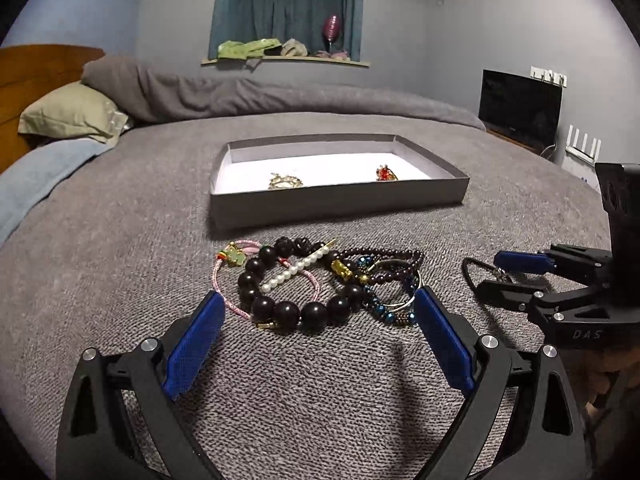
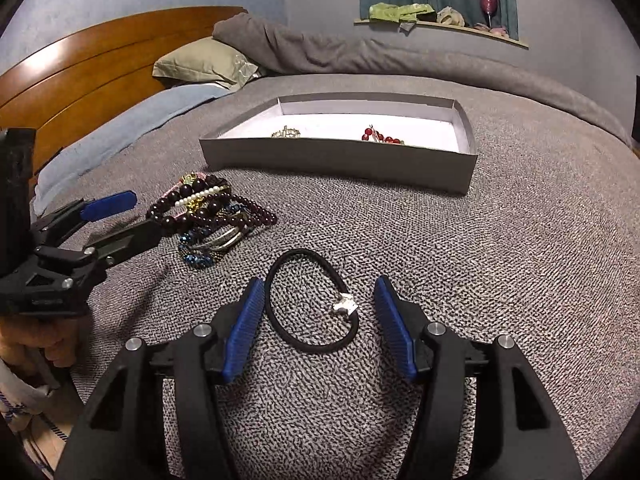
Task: Organize jewelry
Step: 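Grasp the black hair tie with the right tool while the left tool reaches the bead bracelets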
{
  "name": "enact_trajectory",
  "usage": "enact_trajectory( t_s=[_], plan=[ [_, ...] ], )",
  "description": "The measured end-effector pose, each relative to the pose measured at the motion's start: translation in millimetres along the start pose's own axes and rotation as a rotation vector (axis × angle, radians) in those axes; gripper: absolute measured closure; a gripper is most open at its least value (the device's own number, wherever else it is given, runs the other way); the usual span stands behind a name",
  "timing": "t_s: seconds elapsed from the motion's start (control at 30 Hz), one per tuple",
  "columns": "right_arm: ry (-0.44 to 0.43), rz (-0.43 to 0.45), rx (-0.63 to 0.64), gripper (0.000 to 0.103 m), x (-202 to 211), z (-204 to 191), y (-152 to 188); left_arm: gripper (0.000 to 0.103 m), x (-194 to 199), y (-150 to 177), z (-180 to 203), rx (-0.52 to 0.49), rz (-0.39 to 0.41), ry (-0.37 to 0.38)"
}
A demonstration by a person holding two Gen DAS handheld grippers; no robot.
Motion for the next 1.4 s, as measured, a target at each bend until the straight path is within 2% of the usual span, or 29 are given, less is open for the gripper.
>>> enact_trajectory(
  t_s=[0.17, 0.23, 0.27, 0.33, 0.37, 0.5, 0.63, 0.73, 0.87, 1.07, 1.23, 1.4],
  plan=[
    [0.017, -0.005, 0.012, 0.048, -5, -4, 1, 0.009, 1, 1, 6, -0.027, 0.003, -0.012],
    [0.017, -0.007, 0.028, 0.066, -6, -6, 2, 0.009, -1, 1, 11, -0.049, -0.007, -0.016],
    [0.014, -0.008, 0.033, 0.07, -7, -7, 2, 0.009, -3, 0, 14, -0.063, -0.015, -0.016],
    [0.007, -0.007, 0.043, 0.087, -6, -8, 3, 0.009, -5, -3, 19, -0.079, -0.022, -0.004],
    [0.002, -0.006, 0.045, 0.09, -6, -8, 3, 0.009, -6, -6, 22, -0.094, -0.021, -0.003],
    [-0.017, 0.004, 0.03, 0.09, -4, -7, 3, 0.01, -11, -20, 28, -0.123, -0.002, -0.016],
    [-0.035, 0.006, 0.01, 0.09, -3, -4, 2, 0.011, -25, -27, 33, -0.119, -0.027, 0.004],
    [-0.057, 0.002, -0.02, 0.09, -3, 0, 2, 0.022, -29, -27, 38, -0.14, -0.04, 0.011],
    [-0.071, 0.0, -0.035, 0.09, -3, 2, 1, 0.046, -30, -26, 46, -0.175, -0.048, 0.039],
    [-0.071, 0.001, -0.034, 0.09, -3, 2, 1, 0.053, -32, -26, 61, -0.247, -0.048, 0.078],
    [-0.07, 0.001, -0.034, 0.09, -4, 2, 1, 0.065, -44, -26, 60, -0.243, -0.089, 0.091],
    [-0.071, 0.001, -0.034, 0.09, -3, 2, 1, 0.071, -54, -24, 62, -0.253, -0.127, 0.098]
  ],
)
Point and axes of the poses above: each gripper's, at about its wrist camera, not at the fingertips, and x roughly against the way its jaws point, z to its right, y to its underside, the point moved 4 cm from there along -x, roughly the way its jaws point, and after that the axes turned 5 degrees about -x, right-handed, at the moved point
